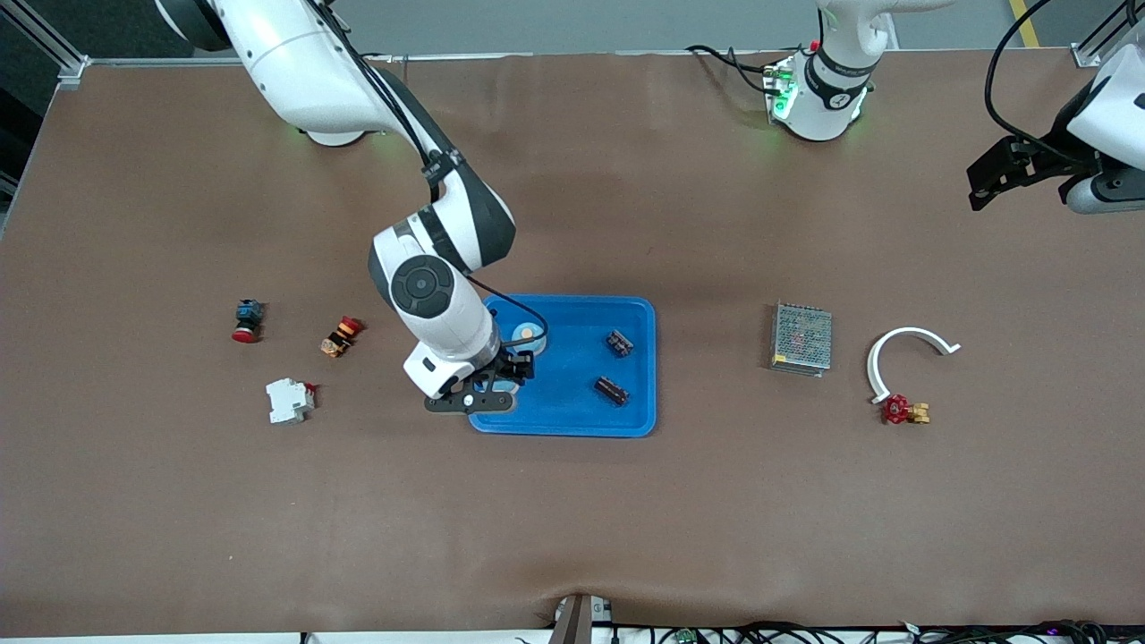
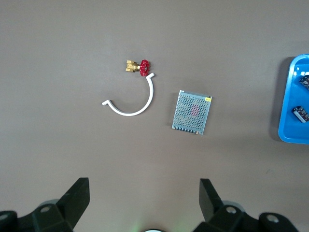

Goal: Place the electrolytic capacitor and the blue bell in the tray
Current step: 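Carry the bell into the tray and open the right gripper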

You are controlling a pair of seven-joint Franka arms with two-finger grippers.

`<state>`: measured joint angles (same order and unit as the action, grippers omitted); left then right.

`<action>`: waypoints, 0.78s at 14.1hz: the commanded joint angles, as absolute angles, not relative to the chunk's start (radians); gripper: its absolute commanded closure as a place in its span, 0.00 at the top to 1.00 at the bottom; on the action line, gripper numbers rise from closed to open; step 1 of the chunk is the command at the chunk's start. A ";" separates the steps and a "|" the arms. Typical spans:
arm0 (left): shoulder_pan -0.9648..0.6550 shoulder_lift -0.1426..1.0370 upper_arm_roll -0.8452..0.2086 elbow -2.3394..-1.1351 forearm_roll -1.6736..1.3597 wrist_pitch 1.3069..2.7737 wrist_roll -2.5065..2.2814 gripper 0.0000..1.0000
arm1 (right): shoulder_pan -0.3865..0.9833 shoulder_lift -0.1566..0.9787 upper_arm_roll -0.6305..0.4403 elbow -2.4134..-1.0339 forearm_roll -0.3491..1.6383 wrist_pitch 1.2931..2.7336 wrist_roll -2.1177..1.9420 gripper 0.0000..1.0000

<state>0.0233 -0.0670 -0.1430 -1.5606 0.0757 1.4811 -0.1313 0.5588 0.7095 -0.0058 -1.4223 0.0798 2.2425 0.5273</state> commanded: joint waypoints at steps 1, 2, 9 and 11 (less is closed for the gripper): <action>0.026 -0.077 -0.141 -1.566 0.057 1.479 -0.101 1.00 | 0.583 0.788 -0.015 -1.365 0.072 2.284 0.574 0.45; 0.026 -0.078 -0.141 -1.566 0.057 1.479 -0.101 1.00 | 0.586 0.802 -0.015 -1.361 0.072 2.287 0.577 0.45; 0.028 -0.077 -0.141 -1.566 0.057 1.479 -0.101 1.00 | 0.603 0.847 -0.014 -1.367 0.034 2.289 0.560 0.45; 0.028 -0.077 -0.141 -1.566 0.057 1.477 -0.101 1.00 | 0.609 0.859 -0.014 -1.371 0.032 2.287 0.558 0.46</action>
